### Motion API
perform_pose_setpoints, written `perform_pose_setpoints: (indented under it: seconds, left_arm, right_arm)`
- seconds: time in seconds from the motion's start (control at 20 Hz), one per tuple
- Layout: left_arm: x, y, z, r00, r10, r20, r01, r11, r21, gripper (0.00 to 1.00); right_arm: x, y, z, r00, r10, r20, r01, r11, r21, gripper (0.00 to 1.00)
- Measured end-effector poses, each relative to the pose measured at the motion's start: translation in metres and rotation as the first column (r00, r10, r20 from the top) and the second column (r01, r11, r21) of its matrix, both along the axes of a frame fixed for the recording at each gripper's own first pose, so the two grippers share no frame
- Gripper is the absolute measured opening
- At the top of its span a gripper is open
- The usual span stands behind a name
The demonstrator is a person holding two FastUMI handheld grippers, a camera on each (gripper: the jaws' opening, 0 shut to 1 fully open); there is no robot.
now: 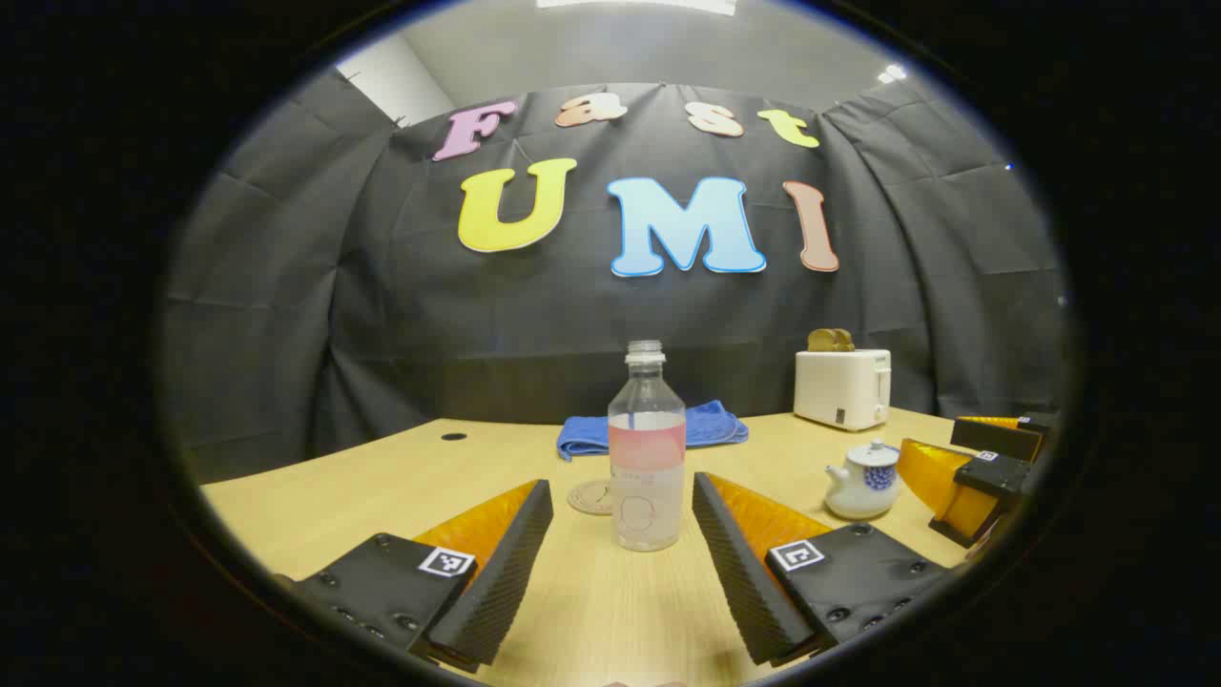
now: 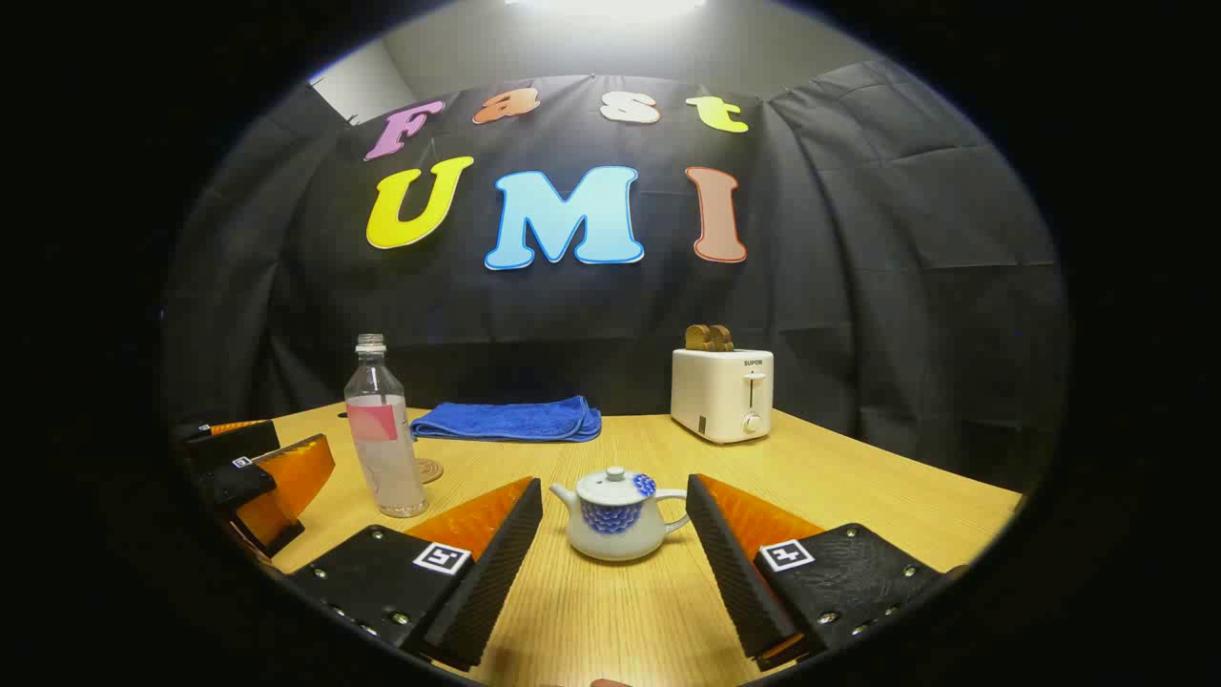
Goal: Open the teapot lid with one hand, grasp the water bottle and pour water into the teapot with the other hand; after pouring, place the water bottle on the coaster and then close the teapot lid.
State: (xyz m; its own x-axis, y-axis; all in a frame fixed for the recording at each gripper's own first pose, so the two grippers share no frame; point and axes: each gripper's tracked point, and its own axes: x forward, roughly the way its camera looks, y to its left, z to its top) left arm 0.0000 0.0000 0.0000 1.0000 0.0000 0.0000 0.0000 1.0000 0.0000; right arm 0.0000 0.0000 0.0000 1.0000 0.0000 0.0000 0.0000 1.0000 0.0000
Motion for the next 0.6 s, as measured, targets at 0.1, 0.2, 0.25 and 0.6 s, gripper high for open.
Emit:
perform_pose_setpoints:
  seconds: [0.1, 0.2, 0.25, 0.6]
  left_arm:
    - [-0.001, 0.004, 0.0, 1.0, 0.018, -0.001, -0.018, 1.0, 0.001, 1.0]
    - [-0.001, 0.005, 0.001, 0.999, 0.031, -0.005, -0.031, 0.999, 0.004, 1.0]
    - [-0.001, 0.004, -0.001, 0.999, 0.032, -0.007, -0.032, 0.999, 0.006, 1.0]
    - [0.006, -0.004, 0.001, 1.0, 0.003, -0.001, -0.003, 1.0, 0.0, 1.0]
  right_arm:
    - [0.001, 0.003, 0.0, 1.0, 0.031, 0.003, -0.031, 1.0, -0.003, 0.95]
    - [0.0, 0.001, 0.001, 1.0, 0.017, 0.003, -0.017, 1.0, -0.005, 0.94]
    - [0.001, 0.001, 0.001, 1.0, 0.015, 0.003, -0.015, 1.0, -0.004, 0.94]
    - [0.001, 0.002, 0.001, 0.999, 0.034, 0.006, -0.034, 0.999, -0.005, 0.94]
